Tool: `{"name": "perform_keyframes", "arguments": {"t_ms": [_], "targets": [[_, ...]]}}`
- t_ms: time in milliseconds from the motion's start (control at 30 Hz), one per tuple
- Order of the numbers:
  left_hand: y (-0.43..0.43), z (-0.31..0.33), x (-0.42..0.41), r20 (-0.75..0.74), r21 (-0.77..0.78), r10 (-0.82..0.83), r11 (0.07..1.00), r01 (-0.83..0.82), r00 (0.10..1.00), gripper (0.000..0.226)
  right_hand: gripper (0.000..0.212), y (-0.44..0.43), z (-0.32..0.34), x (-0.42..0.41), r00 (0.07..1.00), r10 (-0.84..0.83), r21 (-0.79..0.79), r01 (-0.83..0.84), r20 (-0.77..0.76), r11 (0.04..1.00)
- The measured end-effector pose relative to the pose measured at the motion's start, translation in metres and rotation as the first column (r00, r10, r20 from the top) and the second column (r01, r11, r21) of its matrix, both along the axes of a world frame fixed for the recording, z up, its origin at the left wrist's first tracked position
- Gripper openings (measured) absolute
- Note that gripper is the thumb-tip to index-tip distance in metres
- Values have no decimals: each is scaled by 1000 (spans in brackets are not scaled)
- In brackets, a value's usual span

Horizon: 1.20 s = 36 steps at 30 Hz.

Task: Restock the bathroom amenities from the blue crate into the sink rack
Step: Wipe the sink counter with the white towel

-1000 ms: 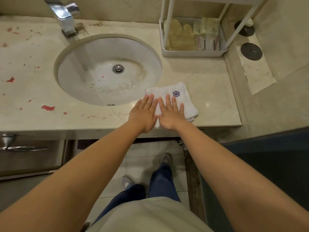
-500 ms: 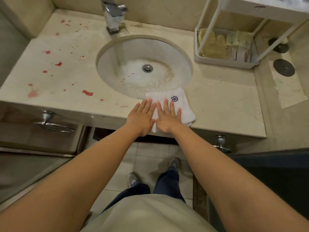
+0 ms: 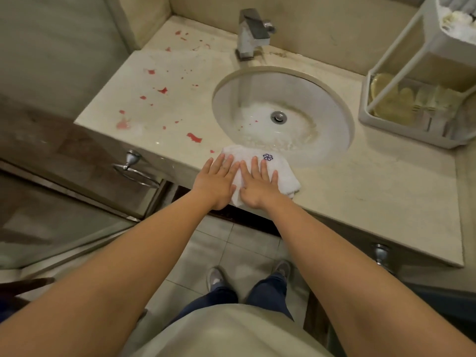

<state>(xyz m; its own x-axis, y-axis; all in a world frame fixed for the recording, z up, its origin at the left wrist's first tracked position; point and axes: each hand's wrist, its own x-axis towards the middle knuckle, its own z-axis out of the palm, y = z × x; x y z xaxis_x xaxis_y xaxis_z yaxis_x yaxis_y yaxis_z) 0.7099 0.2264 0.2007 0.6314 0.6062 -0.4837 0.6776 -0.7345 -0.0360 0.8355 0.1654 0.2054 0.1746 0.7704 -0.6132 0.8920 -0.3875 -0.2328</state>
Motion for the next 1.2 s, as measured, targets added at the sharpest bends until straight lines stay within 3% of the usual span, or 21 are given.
{"name": "perform_keyframes", "arguments": {"t_ms": [467, 833, 933, 1067, 1200], "targets": [[38, 4, -63, -34, 2, 215, 977, -215, 976, 61, 80, 65, 3, -46, 965, 261, -3, -262, -35, 965], [70, 14, -67, -66, -20, 410, 911, -412, 910, 60, 69, 122, 19, -34, 865, 498, -19, -500, -68, 866], [72, 14, -61, -66, -20, 450, 892, -452, 891, 63, 62, 132, 26, -22, 819, 574, -13, -574, -25, 819], [68, 10, -47, -15, -19, 533, 846, -533, 846, 70, 50, 139, 31, -8, 741, 655, 142, -671, 146, 728], [62, 4, -31, 45, -100, 597, 800, -591, 801, 76, 66, 128, 18, 8, 725, 677, 100, -688, 129, 719]]}}
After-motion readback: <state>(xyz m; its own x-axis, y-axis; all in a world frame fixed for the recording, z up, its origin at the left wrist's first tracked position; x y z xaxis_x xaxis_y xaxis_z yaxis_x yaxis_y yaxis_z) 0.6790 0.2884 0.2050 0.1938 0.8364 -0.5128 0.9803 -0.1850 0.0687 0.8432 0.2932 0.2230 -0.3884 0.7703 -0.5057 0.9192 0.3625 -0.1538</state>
